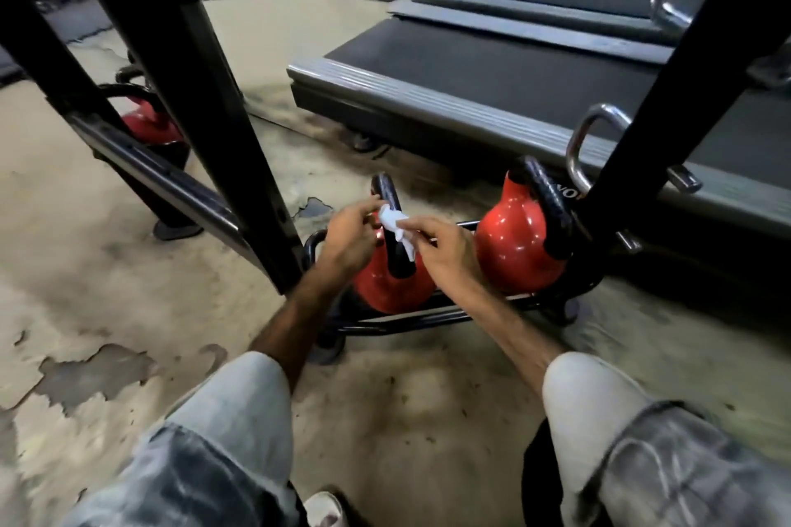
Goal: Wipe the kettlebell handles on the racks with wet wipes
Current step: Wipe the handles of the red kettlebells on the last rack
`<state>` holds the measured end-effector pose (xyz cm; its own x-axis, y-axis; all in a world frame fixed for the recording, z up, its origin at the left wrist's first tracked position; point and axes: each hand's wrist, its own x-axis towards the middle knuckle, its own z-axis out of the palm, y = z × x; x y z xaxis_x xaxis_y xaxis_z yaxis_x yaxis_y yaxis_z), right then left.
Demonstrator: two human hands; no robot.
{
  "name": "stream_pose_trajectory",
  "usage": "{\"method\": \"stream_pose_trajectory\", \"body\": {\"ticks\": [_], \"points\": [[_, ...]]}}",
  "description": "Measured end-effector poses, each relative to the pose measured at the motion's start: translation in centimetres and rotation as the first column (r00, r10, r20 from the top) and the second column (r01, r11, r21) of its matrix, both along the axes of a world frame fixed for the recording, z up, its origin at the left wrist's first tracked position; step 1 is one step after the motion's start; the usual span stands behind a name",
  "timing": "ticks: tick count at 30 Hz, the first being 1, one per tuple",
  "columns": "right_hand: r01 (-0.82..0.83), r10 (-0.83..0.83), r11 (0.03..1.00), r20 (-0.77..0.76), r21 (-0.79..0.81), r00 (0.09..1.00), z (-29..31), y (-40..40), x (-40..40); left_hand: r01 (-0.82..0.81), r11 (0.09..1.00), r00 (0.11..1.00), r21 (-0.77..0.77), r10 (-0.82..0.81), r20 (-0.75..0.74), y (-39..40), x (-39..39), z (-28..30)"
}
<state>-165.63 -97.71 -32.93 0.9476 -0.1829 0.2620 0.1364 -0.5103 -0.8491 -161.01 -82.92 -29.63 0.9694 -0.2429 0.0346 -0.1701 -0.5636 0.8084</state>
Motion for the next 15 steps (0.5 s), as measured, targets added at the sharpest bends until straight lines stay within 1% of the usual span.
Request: {"method": "stream_pose_trajectory", "body": {"ticks": [2, 3, 4, 7, 9, 11, 13, 15], "points": [[0.019, -0.021, 0.998, 0.036, 0.061, 0.999, -1.0, 0.2, -0.5, -0.006, 1.0, 1.0, -0.011, 0.006, -0.01, -0.1, 0.4, -0.2], [0.038, -0.043, 0.996, 0.056, 0.078, 0.998, -1.7, 0.3, -1.1, 0.0, 0.999, 1.0, -0.05, -0.001, -0.025, -0.1, 0.7, -0.5], [0.062, -0.069, 0.993, 0.07, 0.096, 0.995, -2.7, 0.6, -2.0, 0.006, 0.998, 1.0, -0.056, -0.008, -0.025, 0.0, 0.8, -0.8], [0.129, -0.143, 0.978, 0.072, 0.166, 0.987, -4.7, 1.8, -3.9, -0.006, 0.996, 0.998, -0.085, 0.011, 0.057, 0.3, 1.8, -1.8], [0.194, -0.215, 0.951, 0.063, 0.239, 0.975, -4.5, 2.1, -3.1, -0.007, 0.995, 0.996, -0.104, 0.016, 0.085, 0.5, 2.0, -2.3], [0.251, -0.264, 0.919, 0.003, 0.304, 0.964, -3.6, 2.0, -0.5, -0.003, 0.988, 0.997, -0.153, 0.015, 0.079, 0.8, 2.5, -2.9], [0.254, -0.224, 0.874, -0.12, 0.413, 0.967, -2.9, 1.7, 2.5, 0.0, 0.984, 0.998, -0.178, 0.013, 0.068, 1.0, 2.6, -3.4], [0.224, -0.15, 0.84, -0.186, 0.495, 0.971, -2.9, 1.1, 3.5, 0.006, 0.981, 0.997, -0.193, 0.01, 0.08, 1.0, 2.6, -3.6]]}}
